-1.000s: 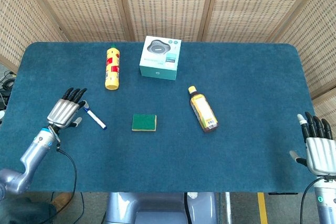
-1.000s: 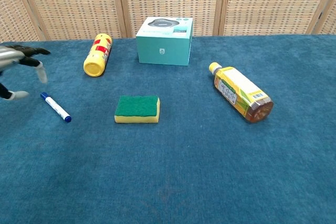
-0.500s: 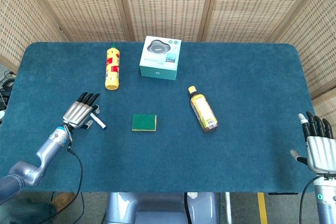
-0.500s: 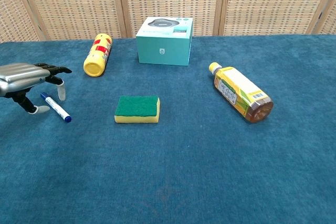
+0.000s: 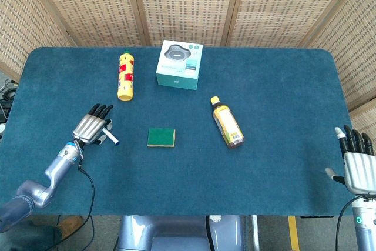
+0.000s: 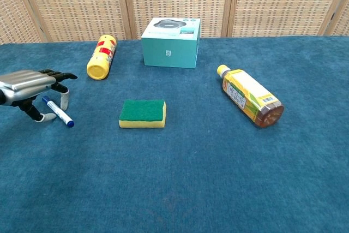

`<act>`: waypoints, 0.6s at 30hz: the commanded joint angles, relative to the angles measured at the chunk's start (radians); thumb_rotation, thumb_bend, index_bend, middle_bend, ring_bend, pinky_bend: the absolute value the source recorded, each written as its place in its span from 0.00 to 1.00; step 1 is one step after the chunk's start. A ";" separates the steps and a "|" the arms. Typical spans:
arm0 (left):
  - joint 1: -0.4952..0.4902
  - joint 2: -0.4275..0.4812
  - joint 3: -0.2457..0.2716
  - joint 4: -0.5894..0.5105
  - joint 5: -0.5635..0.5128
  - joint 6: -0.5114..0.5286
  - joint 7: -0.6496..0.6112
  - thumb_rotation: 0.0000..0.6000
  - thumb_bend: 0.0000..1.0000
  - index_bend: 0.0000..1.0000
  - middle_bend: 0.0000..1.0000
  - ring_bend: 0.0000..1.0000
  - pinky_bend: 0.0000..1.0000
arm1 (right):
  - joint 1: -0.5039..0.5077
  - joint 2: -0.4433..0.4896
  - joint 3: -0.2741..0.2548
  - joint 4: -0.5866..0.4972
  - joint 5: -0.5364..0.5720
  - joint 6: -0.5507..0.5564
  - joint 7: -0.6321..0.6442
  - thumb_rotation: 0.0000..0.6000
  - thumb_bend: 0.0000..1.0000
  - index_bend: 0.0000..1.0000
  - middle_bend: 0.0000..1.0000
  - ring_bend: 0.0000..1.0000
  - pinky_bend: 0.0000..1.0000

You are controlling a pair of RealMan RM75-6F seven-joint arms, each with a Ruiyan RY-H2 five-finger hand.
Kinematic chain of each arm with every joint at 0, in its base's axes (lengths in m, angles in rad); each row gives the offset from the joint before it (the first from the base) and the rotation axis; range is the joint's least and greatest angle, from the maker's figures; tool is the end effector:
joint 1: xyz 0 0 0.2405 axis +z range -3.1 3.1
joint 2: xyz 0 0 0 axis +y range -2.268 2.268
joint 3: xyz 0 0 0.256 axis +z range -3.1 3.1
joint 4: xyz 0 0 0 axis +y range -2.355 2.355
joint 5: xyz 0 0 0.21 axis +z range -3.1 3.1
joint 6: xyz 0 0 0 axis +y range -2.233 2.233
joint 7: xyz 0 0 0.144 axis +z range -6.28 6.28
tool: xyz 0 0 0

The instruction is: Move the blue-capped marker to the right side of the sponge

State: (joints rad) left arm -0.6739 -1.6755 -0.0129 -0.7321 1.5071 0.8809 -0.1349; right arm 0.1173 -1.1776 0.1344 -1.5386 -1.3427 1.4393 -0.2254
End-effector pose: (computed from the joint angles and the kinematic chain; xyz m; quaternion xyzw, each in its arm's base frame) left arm -0.2903 0.3769 -0.0041 -0.7884 -0.3054 -0.2579 0.4676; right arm -0.3303 -0.2084 0.1625 0.5818 -0.3386 0.3107 0.6711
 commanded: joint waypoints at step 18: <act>-0.004 0.046 0.001 -0.092 0.021 0.076 0.023 1.00 0.36 0.58 0.00 0.00 0.00 | -0.002 0.007 -0.001 -0.008 -0.003 0.004 0.011 1.00 0.00 0.02 0.00 0.00 0.00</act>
State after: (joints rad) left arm -0.6781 -1.6510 -0.0116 -0.7900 1.5133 0.9270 -0.1097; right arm 0.1155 -1.1708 0.1335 -1.5468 -1.3460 1.4436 -0.2146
